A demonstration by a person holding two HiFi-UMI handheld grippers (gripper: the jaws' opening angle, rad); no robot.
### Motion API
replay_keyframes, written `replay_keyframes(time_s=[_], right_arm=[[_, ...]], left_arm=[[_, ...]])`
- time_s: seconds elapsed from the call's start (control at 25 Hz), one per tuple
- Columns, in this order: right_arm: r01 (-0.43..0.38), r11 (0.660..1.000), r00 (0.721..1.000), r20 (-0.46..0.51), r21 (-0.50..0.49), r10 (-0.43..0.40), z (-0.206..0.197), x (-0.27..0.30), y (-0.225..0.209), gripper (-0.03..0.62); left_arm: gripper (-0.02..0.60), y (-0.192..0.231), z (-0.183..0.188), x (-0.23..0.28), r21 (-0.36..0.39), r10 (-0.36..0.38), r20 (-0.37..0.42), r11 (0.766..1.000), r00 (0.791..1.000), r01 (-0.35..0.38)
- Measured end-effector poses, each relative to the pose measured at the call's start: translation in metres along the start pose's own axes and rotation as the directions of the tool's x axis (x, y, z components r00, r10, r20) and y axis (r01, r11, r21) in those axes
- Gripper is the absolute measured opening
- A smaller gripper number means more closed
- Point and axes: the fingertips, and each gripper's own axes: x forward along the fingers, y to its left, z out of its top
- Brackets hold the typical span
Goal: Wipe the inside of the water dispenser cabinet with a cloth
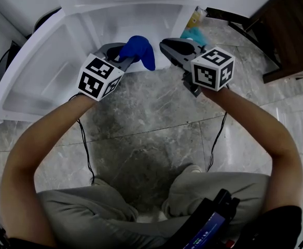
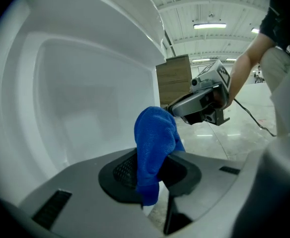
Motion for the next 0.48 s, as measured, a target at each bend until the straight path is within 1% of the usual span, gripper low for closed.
replay_keyframes(time_s=[0.12, 0.24, 0.36, 0.44, 0.48], right_arm=[[0.029, 0.998, 0.999, -0.015, -0.051, -0.029, -0.007, -0.004, -0.006, 0.001], [0.059, 0.993, 0.996, -0.058, -0.104, -0.065, -0.019, -0.006, -0.014, -0.002], [0.069, 0.99, 0.993, -0.087, -0.126, -0.08, -0.029, -0.006, -0.021, -0.002], [0.061, 0.99, 0.993, -0.092, -0.128, -0.073, -0.033, -0.006, -0.021, -0.002], [0.056, 0.99, 0.993, -0.096, -0.13, -0.069, -0.035, -0.006, -0.021, -0.002]], left_arm=[[0.089, -0.003, -0.003, 0.002, 0.001, -0.01, -0.009, 1.0, 1.0, 0.01], [0.089, -0.005, -0.008, 0.008, 0.017, -0.021, -0.031, 1.0, 0.999, 0.021], [0.089, -0.003, -0.013, 0.019, 0.095, -0.019, -0.092, 0.995, 0.996, 0.028], [0.089, 0.001, -0.016, 0.03, 0.143, 0.0, -0.134, 0.989, 0.991, 0.02], [0.089, 0.004, -0.015, 0.038, 0.16, 0.008, -0.141, 0.987, 0.99, 0.015]])
